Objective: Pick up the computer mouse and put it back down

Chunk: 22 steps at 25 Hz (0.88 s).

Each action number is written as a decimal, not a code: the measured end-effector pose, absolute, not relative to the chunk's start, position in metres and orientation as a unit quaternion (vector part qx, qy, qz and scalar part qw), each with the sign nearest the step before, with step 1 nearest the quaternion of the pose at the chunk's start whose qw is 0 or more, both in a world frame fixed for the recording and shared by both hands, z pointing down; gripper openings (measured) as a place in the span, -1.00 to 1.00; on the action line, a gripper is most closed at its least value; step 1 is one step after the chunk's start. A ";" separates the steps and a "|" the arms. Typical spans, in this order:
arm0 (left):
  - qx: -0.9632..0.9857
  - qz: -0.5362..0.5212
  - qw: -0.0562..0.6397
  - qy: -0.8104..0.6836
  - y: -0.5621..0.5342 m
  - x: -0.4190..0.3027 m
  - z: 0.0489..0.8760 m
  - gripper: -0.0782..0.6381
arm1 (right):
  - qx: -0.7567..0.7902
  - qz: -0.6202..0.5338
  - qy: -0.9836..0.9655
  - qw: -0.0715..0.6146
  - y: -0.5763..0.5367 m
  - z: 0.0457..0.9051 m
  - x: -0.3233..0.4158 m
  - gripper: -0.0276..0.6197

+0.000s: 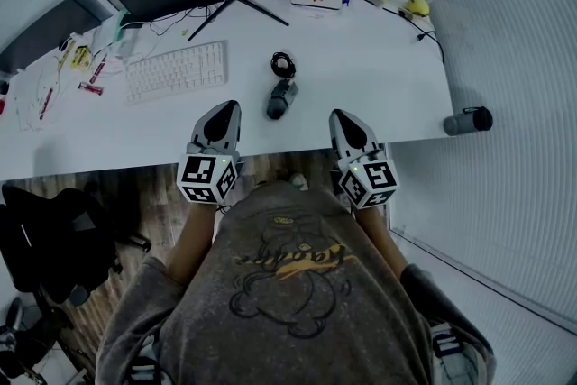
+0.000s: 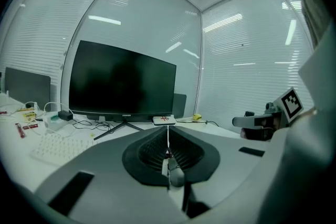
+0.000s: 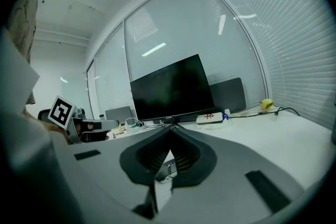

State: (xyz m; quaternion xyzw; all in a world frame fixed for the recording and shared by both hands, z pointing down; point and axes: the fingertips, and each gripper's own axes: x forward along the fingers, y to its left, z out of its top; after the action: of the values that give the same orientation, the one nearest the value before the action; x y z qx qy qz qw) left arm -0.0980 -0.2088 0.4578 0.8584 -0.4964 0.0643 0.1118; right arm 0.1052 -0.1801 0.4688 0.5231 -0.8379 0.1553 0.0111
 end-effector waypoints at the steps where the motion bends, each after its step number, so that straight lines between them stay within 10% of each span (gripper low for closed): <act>1: 0.857 0.064 0.114 -0.499 -0.208 -0.101 0.460 -0.72 | 0.523 0.156 -0.838 0.013 -0.179 0.469 0.105 -0.90; 22: 0.843 0.064 0.135 -0.517 -0.191 -0.107 0.474 -0.72 | 0.505 0.152 -0.849 0.029 -0.163 0.474 0.103 -0.90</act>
State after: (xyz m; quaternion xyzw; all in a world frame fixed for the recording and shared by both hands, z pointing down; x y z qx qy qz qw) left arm -0.1067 -0.1908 0.4740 0.8429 -0.5169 0.0642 0.1350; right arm 0.1031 -0.1626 0.4743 0.5052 -0.8491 0.1515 0.0289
